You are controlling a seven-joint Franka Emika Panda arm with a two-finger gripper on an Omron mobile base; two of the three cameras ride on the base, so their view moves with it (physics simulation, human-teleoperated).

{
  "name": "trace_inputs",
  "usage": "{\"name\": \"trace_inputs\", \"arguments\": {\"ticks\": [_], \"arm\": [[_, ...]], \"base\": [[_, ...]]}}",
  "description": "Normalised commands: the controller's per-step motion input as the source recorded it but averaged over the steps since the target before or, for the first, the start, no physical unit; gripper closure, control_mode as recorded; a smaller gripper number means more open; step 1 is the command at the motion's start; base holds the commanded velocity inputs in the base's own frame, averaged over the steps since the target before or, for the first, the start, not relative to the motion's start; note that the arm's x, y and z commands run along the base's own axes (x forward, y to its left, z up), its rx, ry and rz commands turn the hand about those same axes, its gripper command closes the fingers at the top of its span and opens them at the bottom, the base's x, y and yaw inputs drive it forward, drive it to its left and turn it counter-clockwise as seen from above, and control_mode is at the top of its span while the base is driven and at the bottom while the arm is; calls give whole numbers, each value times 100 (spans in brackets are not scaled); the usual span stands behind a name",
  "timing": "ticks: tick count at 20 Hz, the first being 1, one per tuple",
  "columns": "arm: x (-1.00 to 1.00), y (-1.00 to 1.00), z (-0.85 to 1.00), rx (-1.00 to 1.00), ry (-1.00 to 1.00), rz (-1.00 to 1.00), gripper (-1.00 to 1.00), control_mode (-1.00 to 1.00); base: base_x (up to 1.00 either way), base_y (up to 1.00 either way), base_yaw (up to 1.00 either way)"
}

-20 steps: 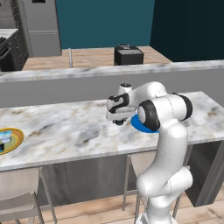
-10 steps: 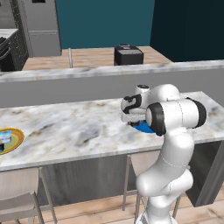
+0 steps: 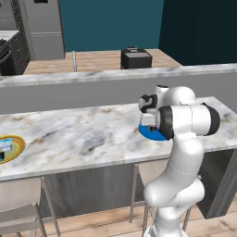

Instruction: Place two yogurt containers on each plate.

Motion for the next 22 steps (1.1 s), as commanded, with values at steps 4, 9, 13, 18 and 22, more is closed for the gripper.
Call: {"name": "trace_inputs", "arguments": {"ticks": [4, 9, 13, 18, 22], "arm": [[0, -50, 0, 0, 12, -3, 100, -100], [0, -37, -13, 0, 1, -1, 100, -100], [0, -34, -17, 0, 0, 0, 100, -100], [0, -8, -25, 0, -3, 0, 100, -100], [0, 0, -13, 0, -14, 0, 100, -100]], "base": [[0, 0, 0], [0, 0, 0], [0, 0, 0], [0, 0, 0], [0, 0, 0]]}}
